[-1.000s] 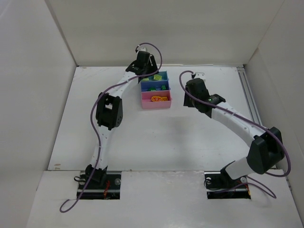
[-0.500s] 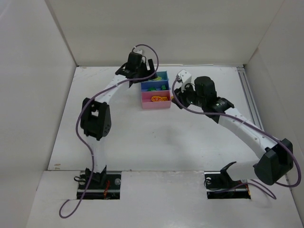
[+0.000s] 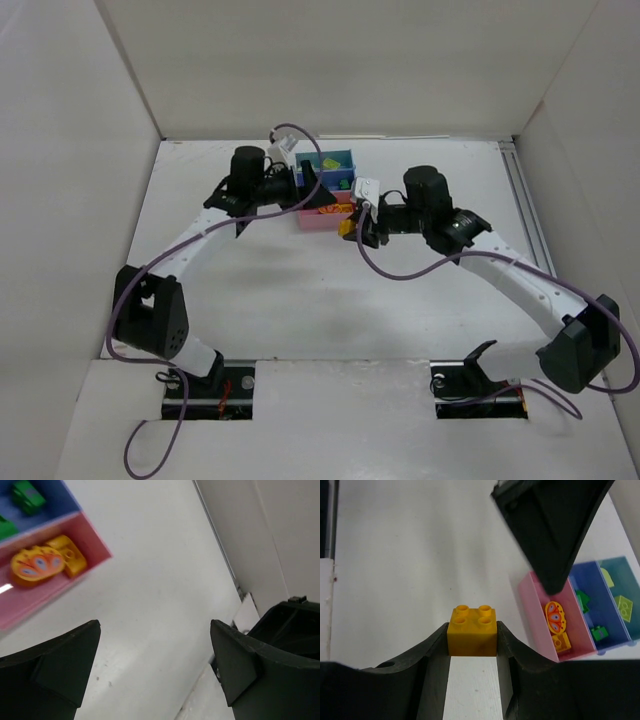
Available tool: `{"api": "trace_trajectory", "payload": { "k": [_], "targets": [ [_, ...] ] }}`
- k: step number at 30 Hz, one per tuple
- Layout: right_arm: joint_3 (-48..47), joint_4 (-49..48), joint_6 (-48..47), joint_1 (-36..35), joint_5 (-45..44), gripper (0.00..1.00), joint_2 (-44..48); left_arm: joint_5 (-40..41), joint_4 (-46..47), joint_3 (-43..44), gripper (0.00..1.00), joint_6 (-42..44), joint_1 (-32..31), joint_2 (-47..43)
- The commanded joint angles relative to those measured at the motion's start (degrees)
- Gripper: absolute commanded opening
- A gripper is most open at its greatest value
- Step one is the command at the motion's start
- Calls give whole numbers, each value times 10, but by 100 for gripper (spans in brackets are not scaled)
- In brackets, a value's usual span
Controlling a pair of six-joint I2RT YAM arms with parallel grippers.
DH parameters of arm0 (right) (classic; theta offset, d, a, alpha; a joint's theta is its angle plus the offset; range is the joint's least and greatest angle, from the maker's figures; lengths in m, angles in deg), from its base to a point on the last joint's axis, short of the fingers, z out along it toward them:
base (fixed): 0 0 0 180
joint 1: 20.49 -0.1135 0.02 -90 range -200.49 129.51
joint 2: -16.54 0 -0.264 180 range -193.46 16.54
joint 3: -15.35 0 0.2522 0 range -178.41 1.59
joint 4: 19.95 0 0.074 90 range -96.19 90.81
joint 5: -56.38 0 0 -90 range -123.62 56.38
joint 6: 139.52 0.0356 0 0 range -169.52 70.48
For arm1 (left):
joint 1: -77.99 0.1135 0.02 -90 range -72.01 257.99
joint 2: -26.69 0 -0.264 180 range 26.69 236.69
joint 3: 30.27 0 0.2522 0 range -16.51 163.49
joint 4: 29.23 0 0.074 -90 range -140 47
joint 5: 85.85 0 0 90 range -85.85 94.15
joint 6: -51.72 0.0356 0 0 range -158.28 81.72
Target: Sort the legos into containers by color
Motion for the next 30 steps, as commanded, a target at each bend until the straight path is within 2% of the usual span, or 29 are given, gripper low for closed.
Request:
{"api": "trace_trajectory", "payload": {
  "k": [1,7,11,16,20,22,25,30],
  "targets": [
    [8,-37,-28,-11,63,14,33,-59,58,-38,88,-15,-26,-38],
    [8,-37,-35,-23,81,14,33,-132,138,-85,85,-62,-31,-59],
    [14,-32,-45,-23,81,14,39,-138,169,-108,84,-79,-31,-84],
    [14,0,-82,-23,88,13,50,-125,158,-113,80,-79,-26,-103],
    [14,-2,-88,-23,88,13,50,-165,199,-135,77,-89,-26,-114],
    [14,-18,-69,-23,93,13,50,-181,224,-147,77,-97,-26,-114],
    [-6,-31,-32,-15,93,16,38,-187,224,-147,77,-84,-31,-119],
    [-17,-66,-2,-10,114,16,31,-197,230,-147,76,-84,-37,-124]
  ]
}}
